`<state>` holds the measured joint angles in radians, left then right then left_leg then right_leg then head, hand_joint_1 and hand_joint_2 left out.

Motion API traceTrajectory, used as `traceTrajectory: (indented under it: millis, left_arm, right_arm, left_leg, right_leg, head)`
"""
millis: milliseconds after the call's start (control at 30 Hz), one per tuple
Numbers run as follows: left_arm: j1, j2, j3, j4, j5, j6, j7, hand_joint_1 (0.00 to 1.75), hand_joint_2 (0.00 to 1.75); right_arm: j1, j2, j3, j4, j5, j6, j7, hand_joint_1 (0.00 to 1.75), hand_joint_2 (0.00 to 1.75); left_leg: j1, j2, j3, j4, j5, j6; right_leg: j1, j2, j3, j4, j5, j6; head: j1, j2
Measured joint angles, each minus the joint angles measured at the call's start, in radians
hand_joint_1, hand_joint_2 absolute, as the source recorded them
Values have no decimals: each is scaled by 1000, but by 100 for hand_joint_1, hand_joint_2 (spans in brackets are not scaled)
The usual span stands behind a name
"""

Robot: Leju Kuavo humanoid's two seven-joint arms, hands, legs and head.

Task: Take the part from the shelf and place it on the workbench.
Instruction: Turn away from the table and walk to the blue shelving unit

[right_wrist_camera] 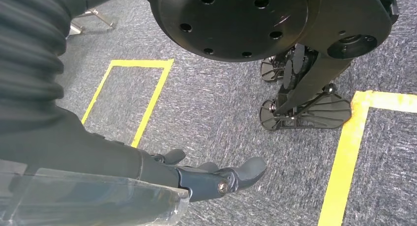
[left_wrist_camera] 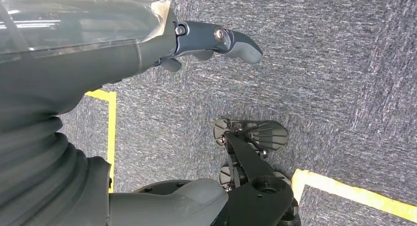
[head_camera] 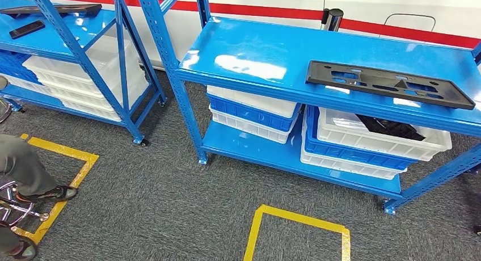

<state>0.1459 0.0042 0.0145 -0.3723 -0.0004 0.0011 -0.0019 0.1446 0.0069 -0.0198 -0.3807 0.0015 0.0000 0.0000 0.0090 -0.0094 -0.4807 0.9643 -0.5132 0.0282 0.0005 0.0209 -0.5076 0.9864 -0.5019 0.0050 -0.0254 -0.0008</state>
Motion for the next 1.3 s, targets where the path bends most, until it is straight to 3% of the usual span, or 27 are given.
traceTrajectory:
  millis: [200, 533, 667, 1300]
  left_arm:
    - [-3, -4, 10, 0, -12, 2, -5, 0, 175]
    - [-41, -40, 129, 16, -140, 38, -69, 0, 175]
    - [-59, -57, 189, 32, -196, 52, -102, 0, 0]
    - [-158, -149, 475, 125, -461, 122, -253, 0, 0]
  right_arm:
    - [-4, -1, -2, 0, 31, 0, 6, 0, 175]
    - [-44, -8, -57, 16, 305, -5, 67, 0, 175]
    - [-63, -11, -93, 31, 424, -12, 89, 0, 175]
    - [-155, -25, -276, 119, 977, -35, 167, 0, 175]
  left_leg:
    - [0, 0, 0, 0, 0, 0]
    - [0, 0, 3, 0, 0, 0]
    - [0, 0, 3, 0, 0, 0]
    - [0, 0, 4, 2, 0, 0]
  right_leg:
    - [0, 0, 0, 0, 0, 0]
    - [0, 0, 2, 0, 0, 0]
    - [0, 0, 2, 0, 0, 0]
    - [0, 0, 3, 0, 0, 0]
  head:
    - [0, 0]
    - [0, 0]
    - [0, 0]
    - [0, 0]
